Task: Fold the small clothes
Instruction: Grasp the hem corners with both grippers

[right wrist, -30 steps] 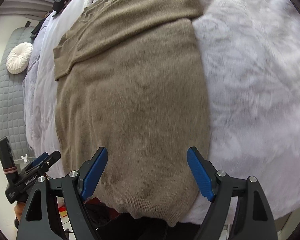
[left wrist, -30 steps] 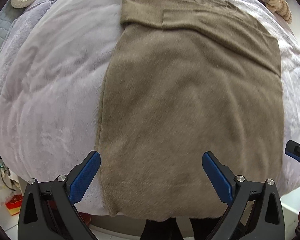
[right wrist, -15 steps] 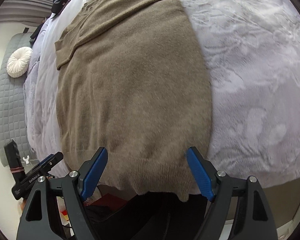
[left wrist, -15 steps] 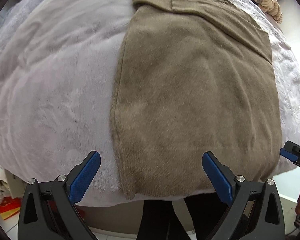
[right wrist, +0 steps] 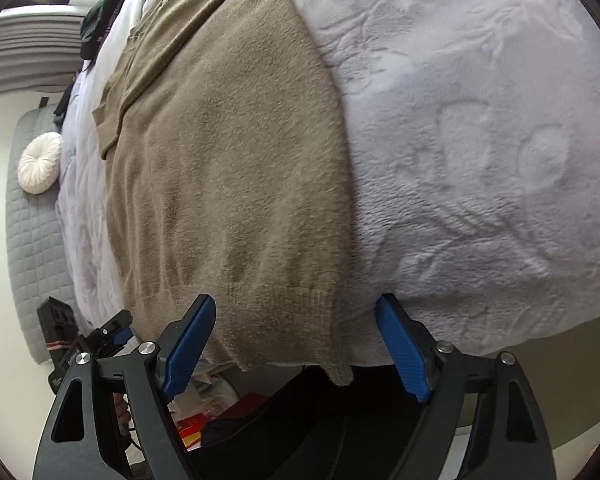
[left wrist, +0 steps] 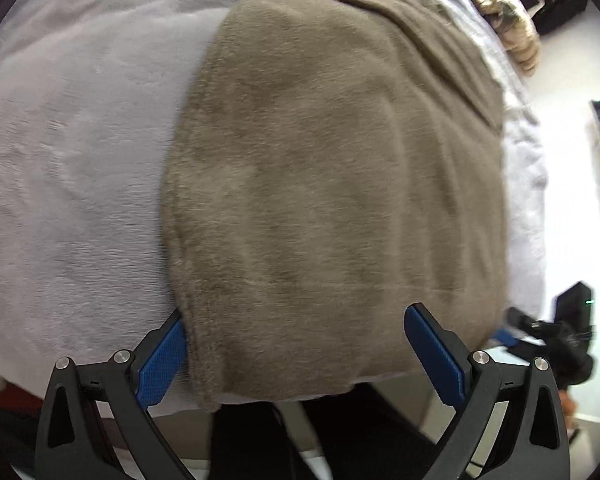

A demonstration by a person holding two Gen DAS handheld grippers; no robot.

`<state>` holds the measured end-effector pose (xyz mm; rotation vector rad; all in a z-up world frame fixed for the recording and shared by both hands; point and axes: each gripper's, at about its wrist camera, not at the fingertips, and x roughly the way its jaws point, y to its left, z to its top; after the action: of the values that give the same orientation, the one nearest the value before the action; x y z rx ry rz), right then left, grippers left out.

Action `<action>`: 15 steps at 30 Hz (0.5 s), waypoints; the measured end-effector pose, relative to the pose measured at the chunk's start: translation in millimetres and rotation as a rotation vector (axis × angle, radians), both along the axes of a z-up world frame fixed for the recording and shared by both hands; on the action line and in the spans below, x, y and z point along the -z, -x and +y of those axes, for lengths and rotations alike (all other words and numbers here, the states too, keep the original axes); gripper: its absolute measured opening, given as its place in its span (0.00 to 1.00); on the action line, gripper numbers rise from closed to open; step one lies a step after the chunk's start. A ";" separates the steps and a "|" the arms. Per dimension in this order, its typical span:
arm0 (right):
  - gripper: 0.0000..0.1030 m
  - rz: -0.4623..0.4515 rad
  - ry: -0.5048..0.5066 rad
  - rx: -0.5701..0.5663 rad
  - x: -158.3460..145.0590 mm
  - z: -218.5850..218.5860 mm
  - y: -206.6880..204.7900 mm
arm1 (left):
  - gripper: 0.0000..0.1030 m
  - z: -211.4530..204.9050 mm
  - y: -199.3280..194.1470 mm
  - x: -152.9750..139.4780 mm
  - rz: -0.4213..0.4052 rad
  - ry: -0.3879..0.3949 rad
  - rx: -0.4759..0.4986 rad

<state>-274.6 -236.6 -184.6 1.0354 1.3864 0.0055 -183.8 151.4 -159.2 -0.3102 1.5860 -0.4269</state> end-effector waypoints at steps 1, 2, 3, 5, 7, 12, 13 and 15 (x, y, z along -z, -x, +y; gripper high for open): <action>0.83 -0.024 -0.031 0.002 -1.3 1.8 0.6 | 0.99 -0.1 -1.2 -0.4 0.002 0.018 -0.001; 0.83 -0.042 -0.054 0.003 -2.3 4.0 1.2 | 0.99 1.4 -1.8 -0.2 0.004 0.032 0.002; 0.83 -0.057 -0.068 -0.001 -2.7 6.5 1.8 | 0.99 2.1 -1.0 0.9 0.008 0.039 0.007; 0.83 -0.061 -0.067 -0.008 -0.5 9.9 3.0 | 0.99 4.9 -0.2 6.9 0.028 0.051 0.014; 0.83 -0.044 -0.074 0.009 5.7 11.5 4.2 | 0.99 6.6 -0.7 11.1 0.036 0.055 0.018; 0.83 -0.092 -0.144 0.083 4.3 8.0 7.6 | 0.97 6.6 1.6 6.0 0.024 0.061 0.030; 0.83 -0.103 -0.164 0.098 4.8 6.4 9.0 | 0.93 9.0 2.3 5.0 0.022 0.060 0.028; 0.81 -0.107 -0.183 0.123 7.6 3.6 11.6 | 0.89 13.7 2.6 5.4 0.023 0.060 0.011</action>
<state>-286.2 -233.0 -192.1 1.2537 1.2398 0.0969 -186.3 165.1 -164.5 -0.3538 1.5995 -0.4817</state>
